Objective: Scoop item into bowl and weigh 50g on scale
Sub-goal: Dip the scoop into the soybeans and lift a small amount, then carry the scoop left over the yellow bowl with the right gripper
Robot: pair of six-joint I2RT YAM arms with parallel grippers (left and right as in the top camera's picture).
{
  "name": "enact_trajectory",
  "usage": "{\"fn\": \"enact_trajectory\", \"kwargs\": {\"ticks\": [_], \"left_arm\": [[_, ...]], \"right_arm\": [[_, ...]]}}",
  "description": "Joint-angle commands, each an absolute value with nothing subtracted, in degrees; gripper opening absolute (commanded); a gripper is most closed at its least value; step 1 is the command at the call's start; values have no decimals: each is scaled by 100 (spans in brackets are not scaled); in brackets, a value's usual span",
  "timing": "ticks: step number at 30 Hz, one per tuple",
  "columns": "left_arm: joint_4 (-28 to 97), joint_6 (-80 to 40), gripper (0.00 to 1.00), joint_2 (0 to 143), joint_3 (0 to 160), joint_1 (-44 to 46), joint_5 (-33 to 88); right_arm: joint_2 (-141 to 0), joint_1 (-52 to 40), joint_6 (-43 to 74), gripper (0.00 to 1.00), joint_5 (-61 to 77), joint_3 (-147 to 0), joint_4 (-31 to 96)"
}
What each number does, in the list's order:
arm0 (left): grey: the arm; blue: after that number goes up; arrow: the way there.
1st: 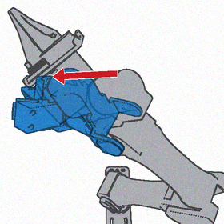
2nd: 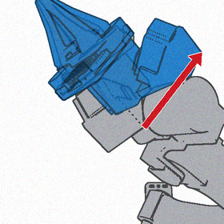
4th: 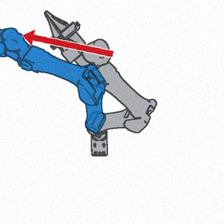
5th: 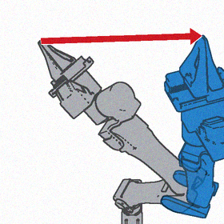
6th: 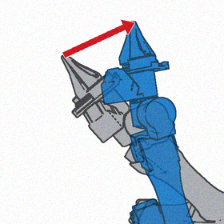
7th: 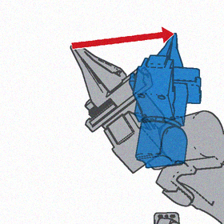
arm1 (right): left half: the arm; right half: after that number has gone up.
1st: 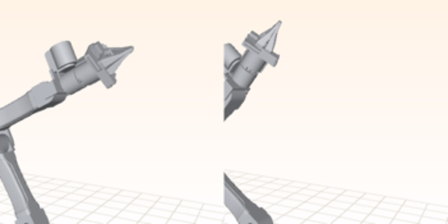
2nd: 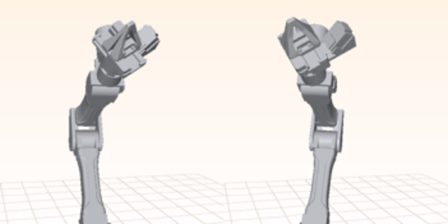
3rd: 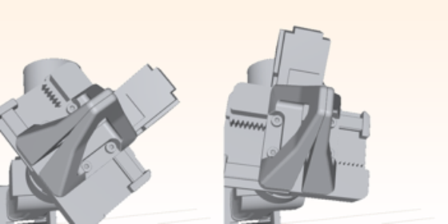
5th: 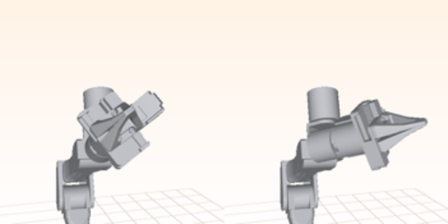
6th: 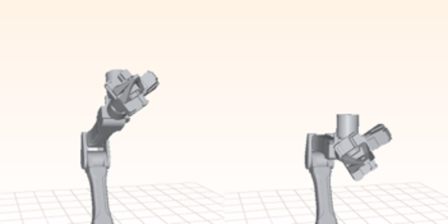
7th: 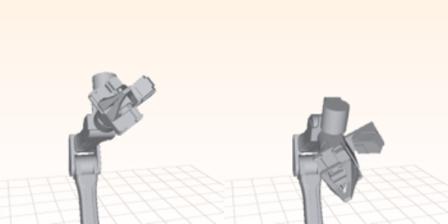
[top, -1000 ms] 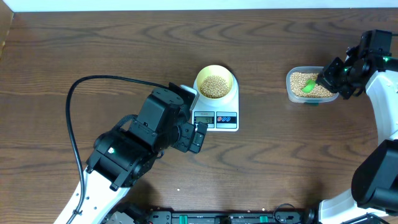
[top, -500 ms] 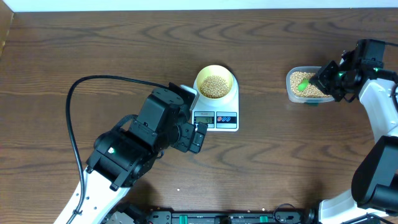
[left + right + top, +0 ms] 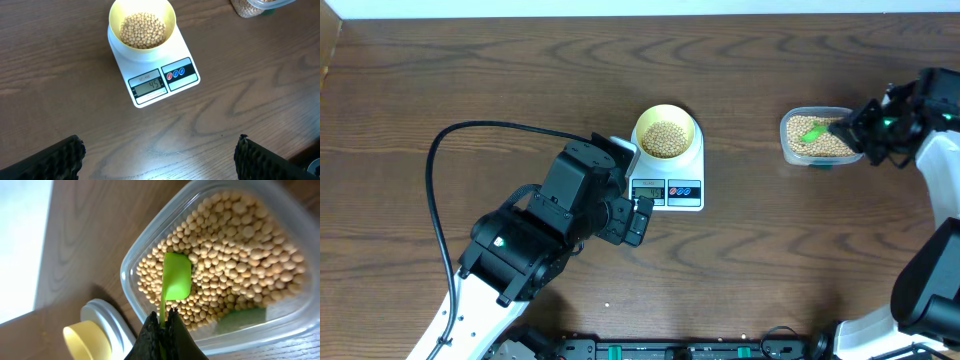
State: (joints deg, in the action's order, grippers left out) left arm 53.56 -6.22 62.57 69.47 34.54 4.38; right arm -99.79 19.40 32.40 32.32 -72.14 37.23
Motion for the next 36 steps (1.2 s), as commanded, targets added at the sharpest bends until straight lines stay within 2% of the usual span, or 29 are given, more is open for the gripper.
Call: {"fn": "enact_trajectory", "kwargs": {"ticks": [1,9,19,30,36], "left_arm": [[5356,-652,98,6248,7063,3435,451],[5356,-652,98,6248,7063,3435,451],[5356,-652,98,6248,7063,3435,451],[5356,-652,98,6248,7063,3435,451],[5356,-652,98,6248,7063,3435,451]], "right_arm": [[-9977,2220,2956,1,3929,-7168,3730],[-9977,2571,2545,1,4510,-7168,4095],[-9977,2578,2053,1,5478,-7168,4110],[-9977,2418,2012,1,6086,-7168,3774],[-9977,2036,2460,1,6222,-7168,3181]]}}
